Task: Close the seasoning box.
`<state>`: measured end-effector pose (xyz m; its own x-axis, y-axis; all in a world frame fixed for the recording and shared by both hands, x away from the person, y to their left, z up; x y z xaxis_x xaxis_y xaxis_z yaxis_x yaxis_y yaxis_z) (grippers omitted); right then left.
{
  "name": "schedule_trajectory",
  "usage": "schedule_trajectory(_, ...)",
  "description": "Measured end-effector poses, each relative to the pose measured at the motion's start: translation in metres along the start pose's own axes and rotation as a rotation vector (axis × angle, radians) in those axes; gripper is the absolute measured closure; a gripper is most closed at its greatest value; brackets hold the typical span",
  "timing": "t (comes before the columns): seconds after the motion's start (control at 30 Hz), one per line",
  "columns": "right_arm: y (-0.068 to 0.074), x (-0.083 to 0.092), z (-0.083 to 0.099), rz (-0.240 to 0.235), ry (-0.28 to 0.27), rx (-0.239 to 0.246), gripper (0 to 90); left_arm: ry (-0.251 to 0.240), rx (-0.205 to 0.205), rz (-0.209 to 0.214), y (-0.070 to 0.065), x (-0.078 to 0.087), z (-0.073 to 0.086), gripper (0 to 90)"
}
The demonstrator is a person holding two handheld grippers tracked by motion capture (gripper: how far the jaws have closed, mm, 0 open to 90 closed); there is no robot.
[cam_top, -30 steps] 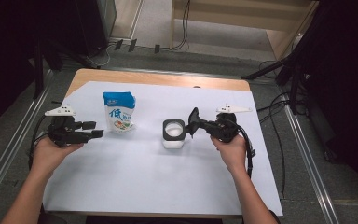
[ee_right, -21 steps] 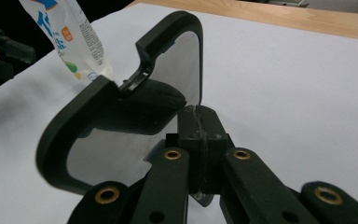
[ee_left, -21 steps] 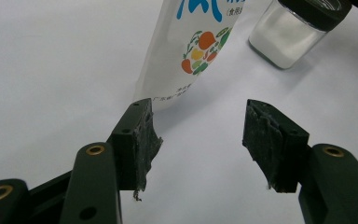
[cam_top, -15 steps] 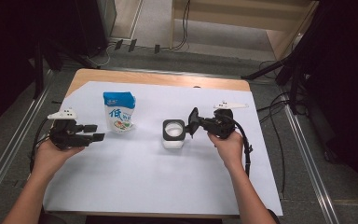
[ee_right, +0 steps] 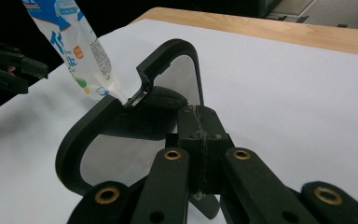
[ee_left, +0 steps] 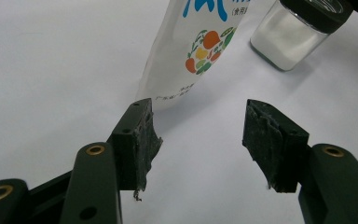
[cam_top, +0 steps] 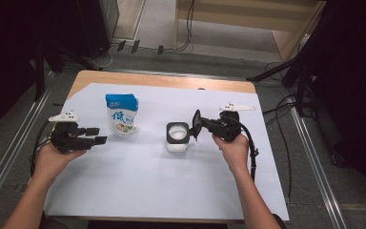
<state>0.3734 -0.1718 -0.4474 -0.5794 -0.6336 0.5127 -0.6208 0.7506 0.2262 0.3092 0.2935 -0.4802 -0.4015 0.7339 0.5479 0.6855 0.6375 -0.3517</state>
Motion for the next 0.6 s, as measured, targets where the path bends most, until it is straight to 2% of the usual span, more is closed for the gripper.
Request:
schedule_trajectory(0.4, 0.0069, 0.0003, -0.0026, -0.015, -0.014, -0.001, 90.0, 0.0, 0.002, 0.011, 0.0007, -0.0011, -0.0003, 44.1)
schedule_trajectory(0.57, 0.0094, 0.0001, -0.0037, -0.016, -0.021, 0.004, 90.0, 0.004, -0.002, 0.003, 0.0013, 0.0, 0.0, 44.0)
schedule_trajectory(0.6, 0.0094, 0.0001, -0.0037, -0.016, -0.021, 0.004, 90.0, 0.005, 0.006, 0.012, 0.0012, 0.0004, 0.0001, 44.0)
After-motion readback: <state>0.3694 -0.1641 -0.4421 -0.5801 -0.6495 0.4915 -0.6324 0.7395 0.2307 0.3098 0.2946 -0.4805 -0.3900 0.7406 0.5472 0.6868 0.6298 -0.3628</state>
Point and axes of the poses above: each handheld gripper's, and its own axes: x roughly backward along the jaws, z roughly out of its underside, y roughly to its left, the point moved 1 cm from there along -x, roughly forward along the jaws, and after that the axes turned 8 degrees about z, right-handed, at the moved point
